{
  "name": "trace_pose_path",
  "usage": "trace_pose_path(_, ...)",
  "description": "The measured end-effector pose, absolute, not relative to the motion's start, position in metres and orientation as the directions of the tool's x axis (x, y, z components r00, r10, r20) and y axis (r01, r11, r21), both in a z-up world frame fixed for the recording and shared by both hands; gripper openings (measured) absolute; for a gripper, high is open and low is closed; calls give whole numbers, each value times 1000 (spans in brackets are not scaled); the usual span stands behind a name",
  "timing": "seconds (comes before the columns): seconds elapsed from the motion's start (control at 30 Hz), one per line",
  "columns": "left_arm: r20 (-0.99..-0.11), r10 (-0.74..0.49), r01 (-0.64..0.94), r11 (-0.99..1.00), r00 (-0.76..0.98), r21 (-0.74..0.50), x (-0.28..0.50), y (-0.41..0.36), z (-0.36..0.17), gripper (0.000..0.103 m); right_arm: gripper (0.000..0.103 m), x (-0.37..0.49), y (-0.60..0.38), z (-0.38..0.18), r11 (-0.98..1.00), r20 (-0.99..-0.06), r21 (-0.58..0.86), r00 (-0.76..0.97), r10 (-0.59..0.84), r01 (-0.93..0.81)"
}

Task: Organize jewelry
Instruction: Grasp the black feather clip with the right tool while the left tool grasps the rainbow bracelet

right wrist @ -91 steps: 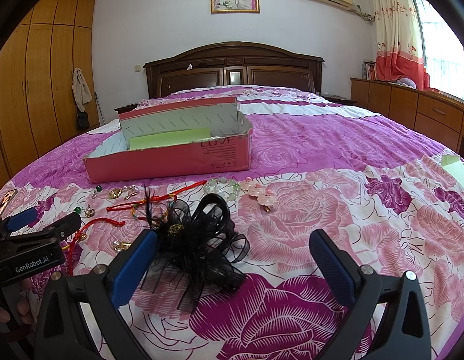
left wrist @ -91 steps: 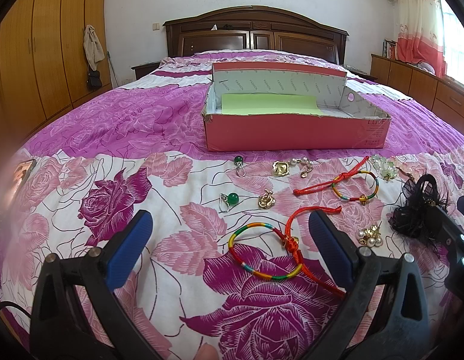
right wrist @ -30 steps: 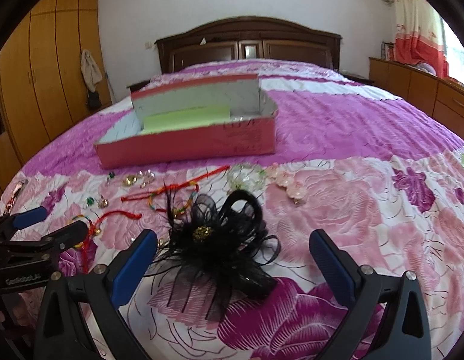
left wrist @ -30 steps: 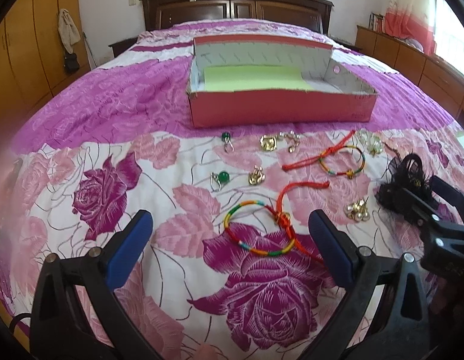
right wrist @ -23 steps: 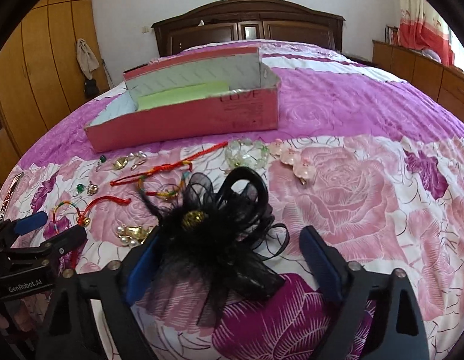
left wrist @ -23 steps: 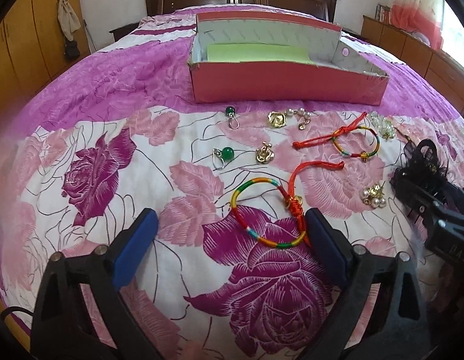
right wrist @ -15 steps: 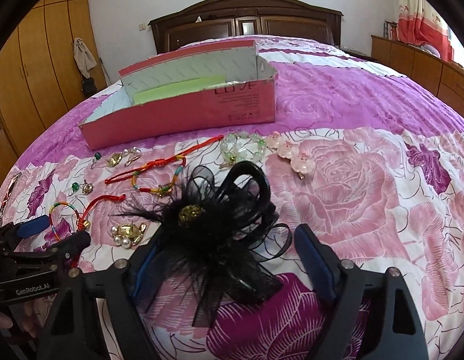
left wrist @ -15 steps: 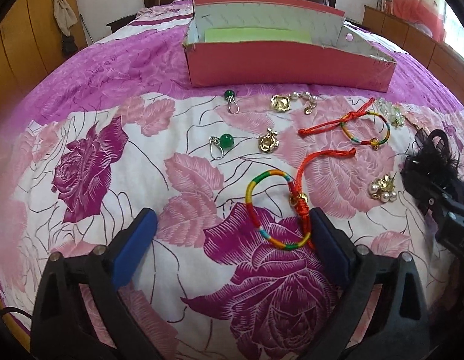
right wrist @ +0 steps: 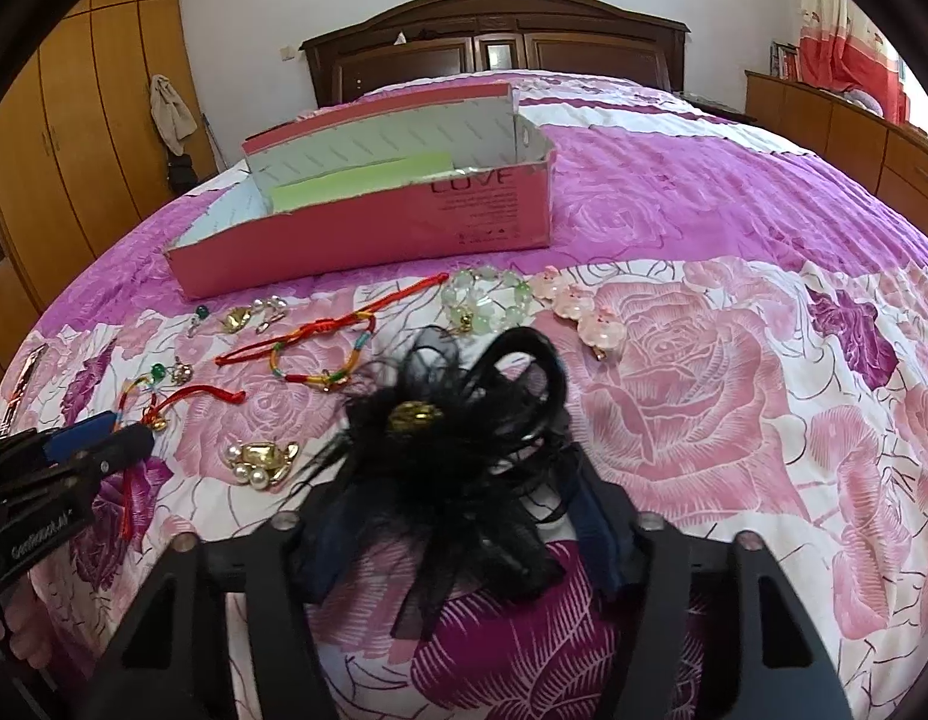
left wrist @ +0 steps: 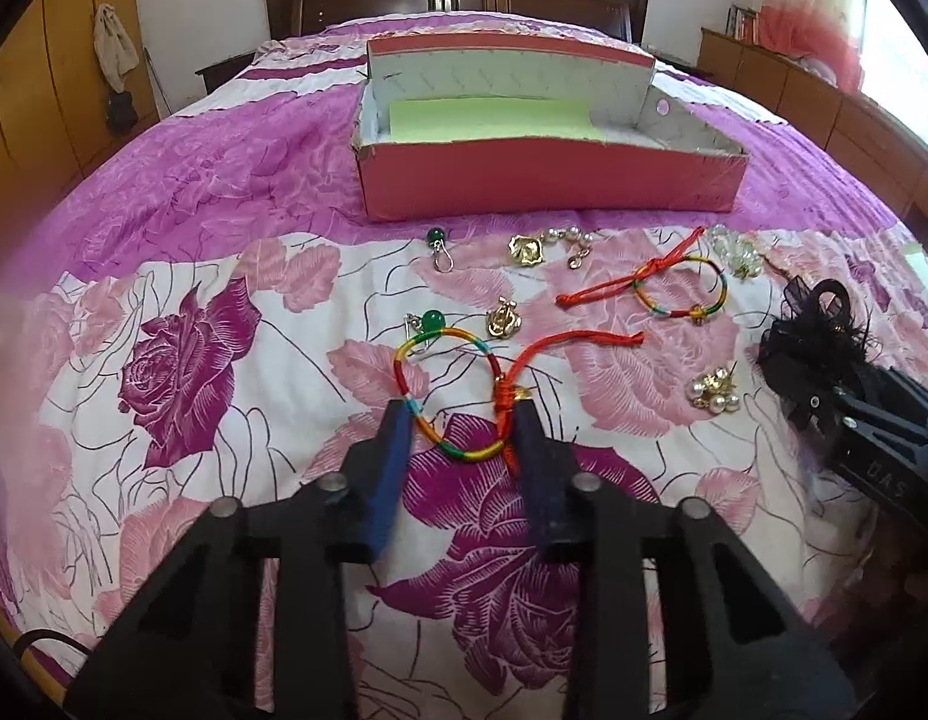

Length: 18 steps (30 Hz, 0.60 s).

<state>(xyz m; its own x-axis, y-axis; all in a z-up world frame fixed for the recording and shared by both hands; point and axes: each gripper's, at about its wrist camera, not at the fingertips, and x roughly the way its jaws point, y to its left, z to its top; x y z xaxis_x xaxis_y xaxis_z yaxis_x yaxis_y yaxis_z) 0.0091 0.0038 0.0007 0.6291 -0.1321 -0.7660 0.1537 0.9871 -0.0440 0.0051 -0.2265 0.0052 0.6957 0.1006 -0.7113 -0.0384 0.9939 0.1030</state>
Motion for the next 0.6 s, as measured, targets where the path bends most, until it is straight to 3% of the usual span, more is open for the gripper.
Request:
trace_pose_path(0.13,-753,-164,165,983,637,-74,8,9,6,11,51,3,-228,8,993,-703,113,702,113,-47)
trace_pose_path(0.23,-744,-190,182,979,640,-93,9,11,8,1,38,1,-229,9,992,-699,117,707,112,-42)
trace_pose_path(0.27,-742,-197,187,977,641,-98,9,10,9,0,31,1,-230,10,992,-697,116,708,111,-41)
trace_pose_path(0.6,-709,-253,223,965,658,-138,8,11,21,0,21,-7,-227,20,990,-665,113,734,136,-81)
